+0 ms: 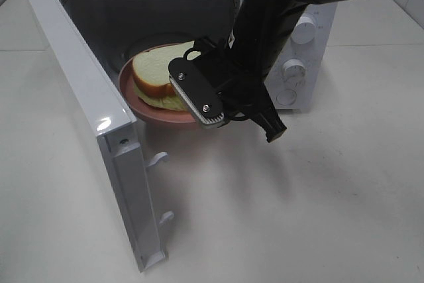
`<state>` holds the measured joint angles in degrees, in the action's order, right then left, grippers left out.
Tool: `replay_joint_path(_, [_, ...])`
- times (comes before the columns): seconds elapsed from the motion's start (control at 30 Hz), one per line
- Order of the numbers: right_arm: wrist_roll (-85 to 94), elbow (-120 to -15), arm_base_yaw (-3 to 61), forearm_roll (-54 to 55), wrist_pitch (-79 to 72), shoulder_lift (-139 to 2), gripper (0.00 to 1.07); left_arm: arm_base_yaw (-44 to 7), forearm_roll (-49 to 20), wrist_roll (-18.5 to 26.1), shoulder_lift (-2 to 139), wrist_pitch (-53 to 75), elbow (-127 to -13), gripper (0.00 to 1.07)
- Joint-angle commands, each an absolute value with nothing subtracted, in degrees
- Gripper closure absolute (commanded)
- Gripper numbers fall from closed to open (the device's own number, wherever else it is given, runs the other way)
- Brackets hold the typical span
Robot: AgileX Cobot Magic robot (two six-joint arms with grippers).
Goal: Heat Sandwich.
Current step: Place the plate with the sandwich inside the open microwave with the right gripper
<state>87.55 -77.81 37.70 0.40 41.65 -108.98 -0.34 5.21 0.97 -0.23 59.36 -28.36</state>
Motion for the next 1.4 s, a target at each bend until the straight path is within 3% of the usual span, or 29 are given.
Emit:
replay_joint_path(0.03, [87.0, -79.9, 37.4, 0.7, 41.7, -110.0, 1.06, 0.1, 5.1, 0.7, -1.8, 58.4, -28.2, 0.02])
replay_joint_path(1.4, [81.7, -106.6, 37.4, 2.1, 48.9, -127.1, 1.06, 0.1, 5.1, 0.7, -1.8, 58.4, -28.2, 0.02])
